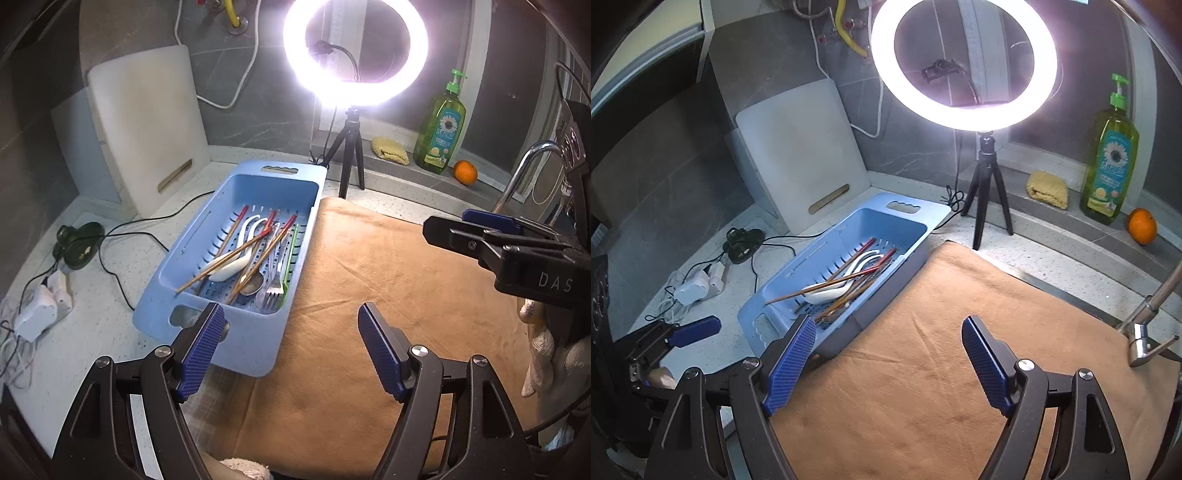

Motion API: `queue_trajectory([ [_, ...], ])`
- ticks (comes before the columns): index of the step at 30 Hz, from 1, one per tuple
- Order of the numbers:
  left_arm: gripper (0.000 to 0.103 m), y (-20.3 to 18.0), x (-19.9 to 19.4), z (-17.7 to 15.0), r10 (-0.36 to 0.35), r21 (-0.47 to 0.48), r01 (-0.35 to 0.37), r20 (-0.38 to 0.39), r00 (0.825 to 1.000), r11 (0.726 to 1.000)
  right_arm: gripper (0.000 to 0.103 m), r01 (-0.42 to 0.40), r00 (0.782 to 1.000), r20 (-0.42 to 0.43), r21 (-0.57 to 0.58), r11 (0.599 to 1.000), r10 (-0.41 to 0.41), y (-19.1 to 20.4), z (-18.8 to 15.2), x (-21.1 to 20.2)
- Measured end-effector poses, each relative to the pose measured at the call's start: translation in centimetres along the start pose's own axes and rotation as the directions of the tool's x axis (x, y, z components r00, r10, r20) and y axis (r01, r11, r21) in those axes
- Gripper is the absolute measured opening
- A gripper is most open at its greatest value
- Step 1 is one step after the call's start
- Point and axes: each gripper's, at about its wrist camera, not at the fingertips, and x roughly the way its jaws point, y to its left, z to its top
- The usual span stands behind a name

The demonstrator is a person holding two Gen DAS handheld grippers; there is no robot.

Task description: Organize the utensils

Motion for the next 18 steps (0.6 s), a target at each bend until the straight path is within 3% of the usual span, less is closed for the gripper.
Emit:
queue_trajectory([
  [18,0.078,-0.9,-2.5,0.1,0.017,-0.032,-0.016,0.044,0.999,0.999,0.079,0.022,0.998,0.063,-0.023,0.999,-0.021,-0.2,-1.0,-3.5],
])
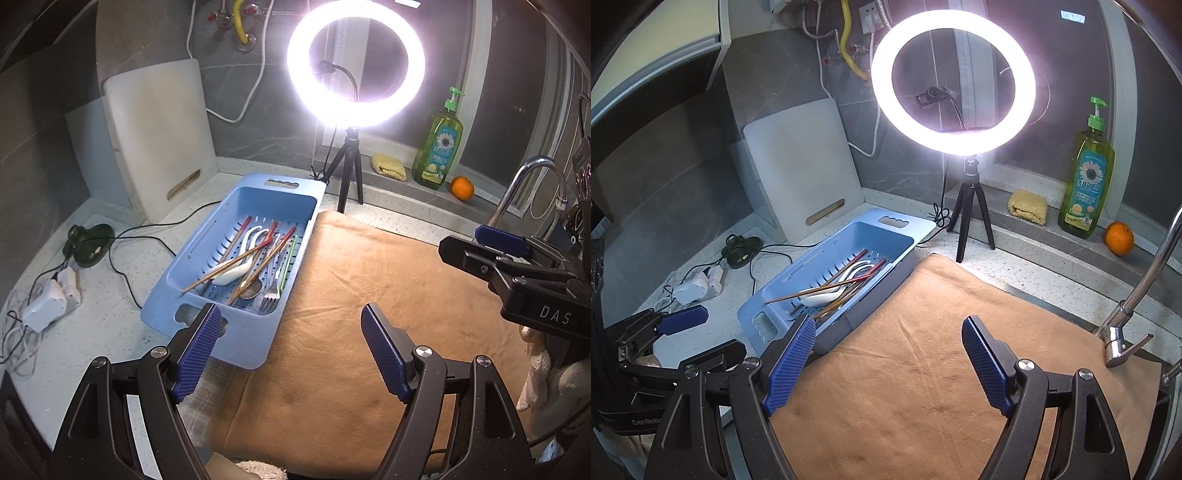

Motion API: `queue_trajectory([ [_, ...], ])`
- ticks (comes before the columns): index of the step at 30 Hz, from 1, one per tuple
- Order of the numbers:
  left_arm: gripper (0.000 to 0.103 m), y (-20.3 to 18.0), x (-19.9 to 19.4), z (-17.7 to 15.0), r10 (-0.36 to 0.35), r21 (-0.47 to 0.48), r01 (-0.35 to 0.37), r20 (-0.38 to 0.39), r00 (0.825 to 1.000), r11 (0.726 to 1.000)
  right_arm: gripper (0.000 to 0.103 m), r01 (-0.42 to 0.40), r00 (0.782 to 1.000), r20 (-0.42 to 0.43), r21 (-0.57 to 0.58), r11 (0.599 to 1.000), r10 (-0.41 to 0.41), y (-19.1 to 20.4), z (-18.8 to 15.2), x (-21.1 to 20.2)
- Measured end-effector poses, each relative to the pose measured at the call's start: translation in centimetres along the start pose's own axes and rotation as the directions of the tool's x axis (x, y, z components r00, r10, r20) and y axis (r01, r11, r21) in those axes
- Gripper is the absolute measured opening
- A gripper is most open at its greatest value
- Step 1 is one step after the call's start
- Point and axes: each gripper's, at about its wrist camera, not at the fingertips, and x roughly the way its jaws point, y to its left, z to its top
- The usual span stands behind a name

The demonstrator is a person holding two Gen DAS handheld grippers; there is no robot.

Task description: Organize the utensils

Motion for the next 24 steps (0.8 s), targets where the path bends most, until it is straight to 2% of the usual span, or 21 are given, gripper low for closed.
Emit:
queue_trajectory([
  [24,0.079,-0.8,-1.1,0.0,0.013,0.006,-0.013,0.02,1.0,1.0,0.079,-0.009,1.0,0.0,0.021,1.0,0.009,-1.1,-0.1,-0.3],
])
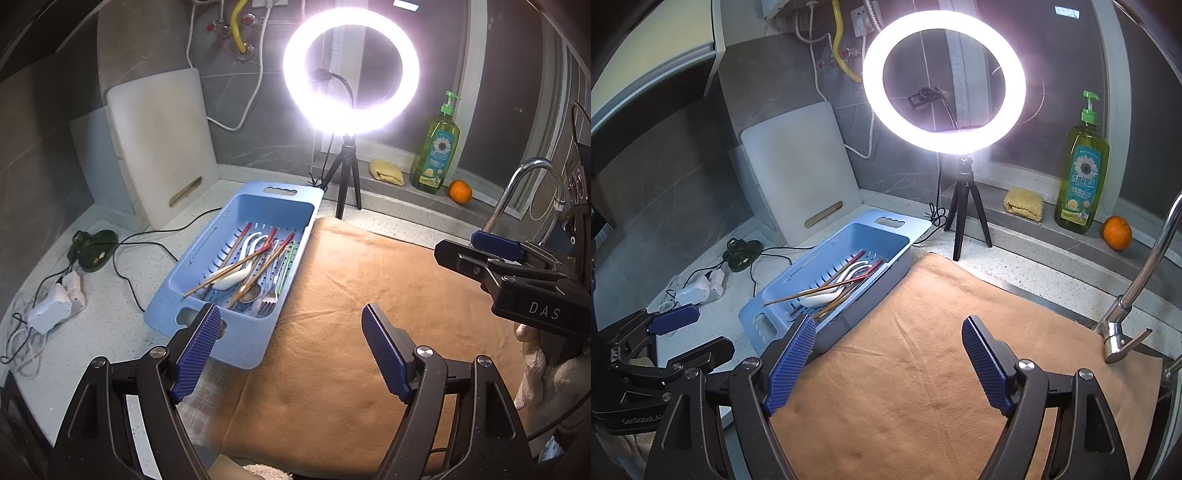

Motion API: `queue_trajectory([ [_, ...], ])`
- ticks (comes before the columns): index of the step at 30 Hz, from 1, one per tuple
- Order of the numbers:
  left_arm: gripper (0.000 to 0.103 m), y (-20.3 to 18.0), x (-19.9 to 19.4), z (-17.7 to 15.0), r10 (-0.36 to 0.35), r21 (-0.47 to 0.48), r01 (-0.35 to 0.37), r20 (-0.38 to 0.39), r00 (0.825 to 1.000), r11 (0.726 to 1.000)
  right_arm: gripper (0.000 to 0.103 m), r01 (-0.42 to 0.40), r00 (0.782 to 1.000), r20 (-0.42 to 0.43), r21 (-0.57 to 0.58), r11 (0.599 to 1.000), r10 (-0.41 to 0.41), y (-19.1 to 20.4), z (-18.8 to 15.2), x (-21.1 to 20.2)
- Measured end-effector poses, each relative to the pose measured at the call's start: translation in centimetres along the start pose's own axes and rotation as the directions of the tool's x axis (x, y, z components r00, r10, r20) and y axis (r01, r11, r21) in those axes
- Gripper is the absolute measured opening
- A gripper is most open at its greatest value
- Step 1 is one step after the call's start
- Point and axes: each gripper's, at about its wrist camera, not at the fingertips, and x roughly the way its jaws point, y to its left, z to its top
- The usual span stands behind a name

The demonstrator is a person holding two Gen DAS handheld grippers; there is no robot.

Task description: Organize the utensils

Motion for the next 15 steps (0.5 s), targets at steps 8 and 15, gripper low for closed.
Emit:
queue_trajectory([
  [8,0.079,-0.27,0.19,0.25,-0.002,0.005,0.002,-0.001,1.0,1.0,0.079,-0.003,1.0,-0.006,0.01,1.0,0.003,-0.36,-0.13,0.24],
  [15,0.079,-0.29,0.38,0.42,-0.002,0.004,0.002,-0.006,1.0,1.0,0.079,-0.003,1.0,-0.007,0.017,1.0,0.003,-0.76,0.03,0.5],
])
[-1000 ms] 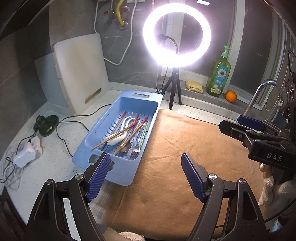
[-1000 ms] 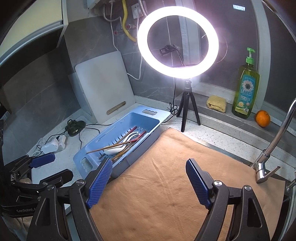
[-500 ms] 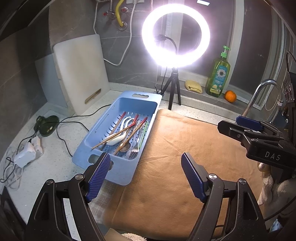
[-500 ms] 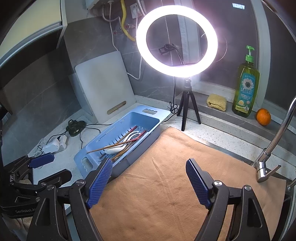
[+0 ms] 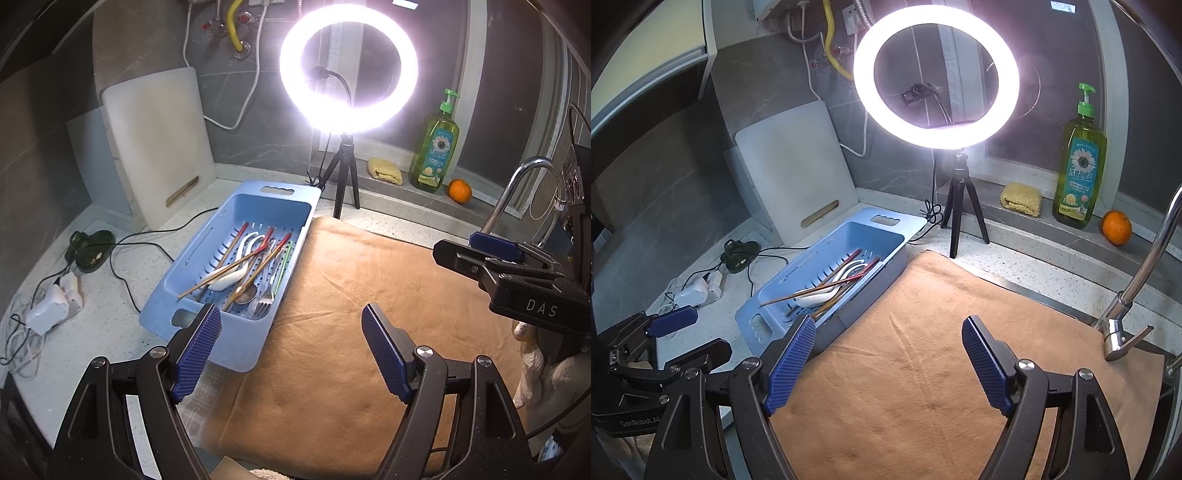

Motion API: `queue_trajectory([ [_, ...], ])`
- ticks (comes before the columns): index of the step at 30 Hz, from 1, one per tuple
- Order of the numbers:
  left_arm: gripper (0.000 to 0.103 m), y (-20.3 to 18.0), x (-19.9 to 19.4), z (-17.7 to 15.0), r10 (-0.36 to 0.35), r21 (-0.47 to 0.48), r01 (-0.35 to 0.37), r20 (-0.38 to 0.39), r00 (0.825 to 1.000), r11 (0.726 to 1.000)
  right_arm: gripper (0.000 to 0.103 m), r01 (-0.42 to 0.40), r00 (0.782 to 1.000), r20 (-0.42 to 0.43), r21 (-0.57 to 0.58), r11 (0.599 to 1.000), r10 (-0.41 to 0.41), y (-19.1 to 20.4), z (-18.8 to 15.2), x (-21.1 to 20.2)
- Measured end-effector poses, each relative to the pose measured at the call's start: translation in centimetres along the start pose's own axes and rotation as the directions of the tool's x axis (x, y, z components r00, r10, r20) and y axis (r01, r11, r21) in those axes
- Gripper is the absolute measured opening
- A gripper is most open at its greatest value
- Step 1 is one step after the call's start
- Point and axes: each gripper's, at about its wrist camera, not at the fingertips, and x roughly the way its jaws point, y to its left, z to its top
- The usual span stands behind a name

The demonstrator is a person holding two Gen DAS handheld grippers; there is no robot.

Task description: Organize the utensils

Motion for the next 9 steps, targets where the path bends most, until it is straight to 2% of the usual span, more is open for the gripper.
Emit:
queue_trajectory([
  [9,0.079,-0.18,0.41,0.18,0.003,0.01,-0.003,0.007,1.0,1.0,0.079,0.002,1.0,-0.016,0.011,1.0,-0.002,-0.83,-0.03,0.59],
])
